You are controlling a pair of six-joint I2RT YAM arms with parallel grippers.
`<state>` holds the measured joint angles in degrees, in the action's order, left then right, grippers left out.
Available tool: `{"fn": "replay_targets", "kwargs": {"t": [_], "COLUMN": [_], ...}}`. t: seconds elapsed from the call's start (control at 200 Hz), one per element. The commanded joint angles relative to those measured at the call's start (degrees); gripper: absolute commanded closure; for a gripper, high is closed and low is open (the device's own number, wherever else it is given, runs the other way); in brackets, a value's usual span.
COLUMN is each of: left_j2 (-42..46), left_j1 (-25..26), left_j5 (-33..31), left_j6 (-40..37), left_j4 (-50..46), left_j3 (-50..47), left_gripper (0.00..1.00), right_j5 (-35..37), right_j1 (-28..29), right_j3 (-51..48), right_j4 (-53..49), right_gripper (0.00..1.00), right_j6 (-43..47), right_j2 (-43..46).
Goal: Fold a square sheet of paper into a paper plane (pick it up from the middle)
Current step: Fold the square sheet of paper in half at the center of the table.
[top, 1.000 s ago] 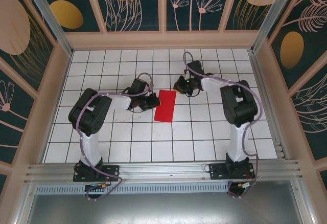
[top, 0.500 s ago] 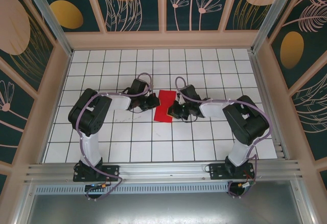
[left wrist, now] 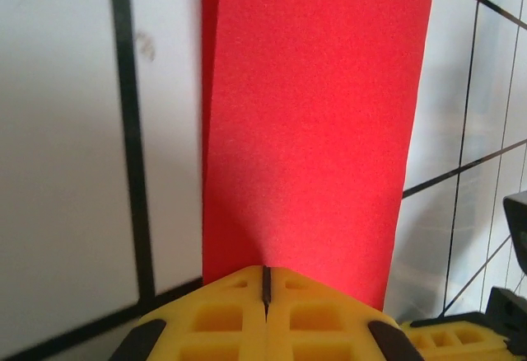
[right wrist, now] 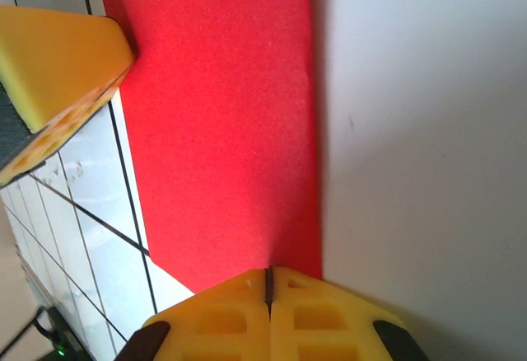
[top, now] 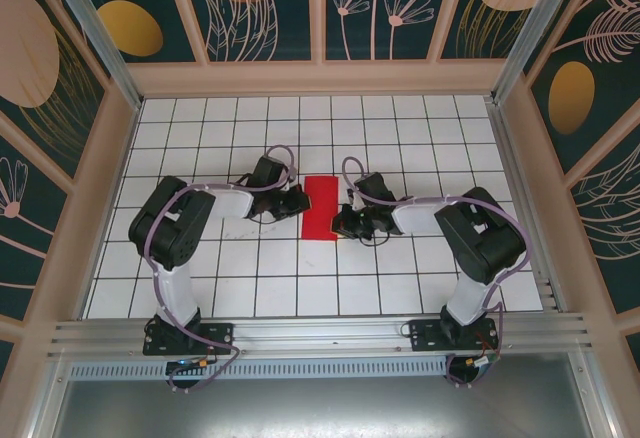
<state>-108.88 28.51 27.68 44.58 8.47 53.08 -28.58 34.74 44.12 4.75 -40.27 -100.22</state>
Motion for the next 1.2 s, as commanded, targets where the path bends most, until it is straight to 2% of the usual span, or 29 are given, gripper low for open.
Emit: {"fn": "replay_targets", "kwargs": {"t": [0.0,0.05,0.14,0.235,0.285,0.315,0.365,0.475,0.54,0.676,0.831,1.196], "left_j2": [3.45,5.06,7.96,10.39,12.13,12.44,12.72,12.14,11.36,11.05,8.91,7.14], "left_j1": [0.45,0.34,0.39,0.23,0.22,0.11,-0.04,-0.43,-0.73,-1.61,-1.79,-1.88], "left_j5": [-0.78,-1.56,-3.49,-6.65,-7.74,-7.95,-7.63,-6.22,-5.29,-3.1,-2.2,-0.71], "left_j6": [1.68,1.83,1.83,1.96,2.29,2.53,3.03,3.6,3.71,4.94,5.18,5.84], "left_j4": [-4.6,-4.81,-5.31,-6.01,-6.01,-5.8,-5.13,-3.62,-3.13,-0.95,-0.26,1.01], "left_j3": [-2.45,-2.71,-3.58,-4.46,-4.99,-5.17,-5.48,-5.47,-5.03,-5.18,-5.08,-4.91], "left_gripper": [1.0,0.93,0.88,0.73,0.67,0.64,0.57,0.48,0.47,0.46,0.46,0.45], "right_j5": [1.32,2.63,2.16,1.75,4.11,5.75,7.65,10.25,11.76,7.97,7.38,6.75], "right_j1": [-0.54,-0.46,-0.54,-0.49,-0.59,-0.76,-1.16,-1.49,-1.8,-2.15,-2.13,-2.55], "right_j3": [2.42,4.99,7.61,8.75,9.3,9.53,9.58,10.23,10.32,10.5,11.15,9.78], "right_j4": [-11.36,-13.87,-13.62,-10.59,-10.01,-9.91,-9.06,-8.28,-8.23,-4.83,-4.13,-2.18], "right_gripper": [0.95,0.95,0.91,0.85,0.83,0.81,0.74,0.72,0.72,0.75,0.75,0.75], "right_j6": [9.12,11.08,11.43,8.96,7.18,5.91,4.04,1.04,-0.53,-1.63,-1.69,-2.51], "right_j2": [-2.87,-3.03,-0.81,2.39,3.45,3.76,3.71,2.18,1.5,-1.46,-3.34,-2.43]}}
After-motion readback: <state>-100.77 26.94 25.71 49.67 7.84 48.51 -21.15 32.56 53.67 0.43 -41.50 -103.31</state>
